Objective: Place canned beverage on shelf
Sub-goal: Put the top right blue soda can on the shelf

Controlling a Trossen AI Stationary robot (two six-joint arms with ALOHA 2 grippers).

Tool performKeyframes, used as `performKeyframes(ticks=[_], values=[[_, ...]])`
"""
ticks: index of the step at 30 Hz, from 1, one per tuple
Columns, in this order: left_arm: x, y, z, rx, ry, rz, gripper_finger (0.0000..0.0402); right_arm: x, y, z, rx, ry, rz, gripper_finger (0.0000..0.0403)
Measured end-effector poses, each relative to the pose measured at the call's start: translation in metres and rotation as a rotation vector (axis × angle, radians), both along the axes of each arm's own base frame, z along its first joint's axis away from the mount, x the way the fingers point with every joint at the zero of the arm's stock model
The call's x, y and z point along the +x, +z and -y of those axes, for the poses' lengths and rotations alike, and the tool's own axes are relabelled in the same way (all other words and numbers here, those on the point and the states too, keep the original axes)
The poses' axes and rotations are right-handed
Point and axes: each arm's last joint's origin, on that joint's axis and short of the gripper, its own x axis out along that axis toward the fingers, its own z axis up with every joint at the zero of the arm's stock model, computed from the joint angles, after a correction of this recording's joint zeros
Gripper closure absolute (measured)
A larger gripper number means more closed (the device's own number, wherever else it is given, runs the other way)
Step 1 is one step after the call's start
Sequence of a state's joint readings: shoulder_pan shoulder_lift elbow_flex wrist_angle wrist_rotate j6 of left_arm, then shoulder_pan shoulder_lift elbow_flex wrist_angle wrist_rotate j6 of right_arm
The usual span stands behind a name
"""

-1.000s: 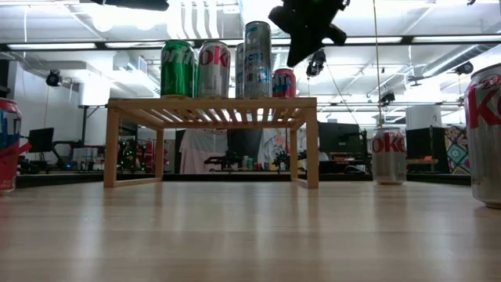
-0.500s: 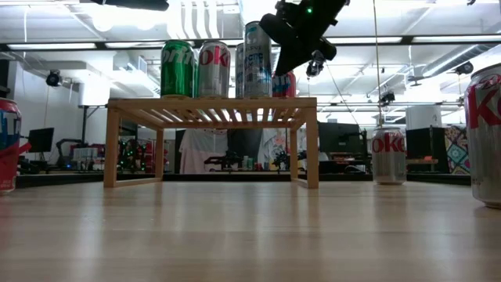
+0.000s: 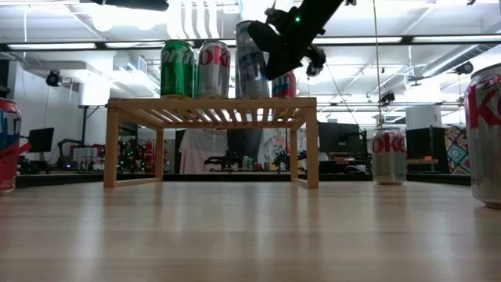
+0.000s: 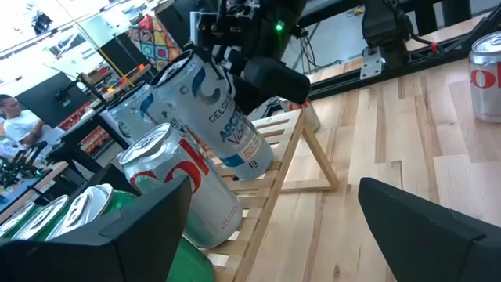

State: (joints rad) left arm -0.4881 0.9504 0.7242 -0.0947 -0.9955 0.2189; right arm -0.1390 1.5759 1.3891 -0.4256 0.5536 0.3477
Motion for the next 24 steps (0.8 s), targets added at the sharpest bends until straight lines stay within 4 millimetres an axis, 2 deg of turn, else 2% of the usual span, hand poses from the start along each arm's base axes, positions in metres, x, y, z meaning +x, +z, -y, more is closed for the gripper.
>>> performKeyframes(ticks=[15, 24], values=[[0.000, 0.000, 0.000, 0.001, 0.000, -0.002, 0.0049, 0.003, -0.003, 0.000, -0.003, 0.010, -0.004, 0.0390], [0.000, 0.000, 0.001, -0.006, -0.022, -0.006, 0.0049, -0.009, 0.013, -0.002, -0.021, 0.022, 0.001, 0.0390]])
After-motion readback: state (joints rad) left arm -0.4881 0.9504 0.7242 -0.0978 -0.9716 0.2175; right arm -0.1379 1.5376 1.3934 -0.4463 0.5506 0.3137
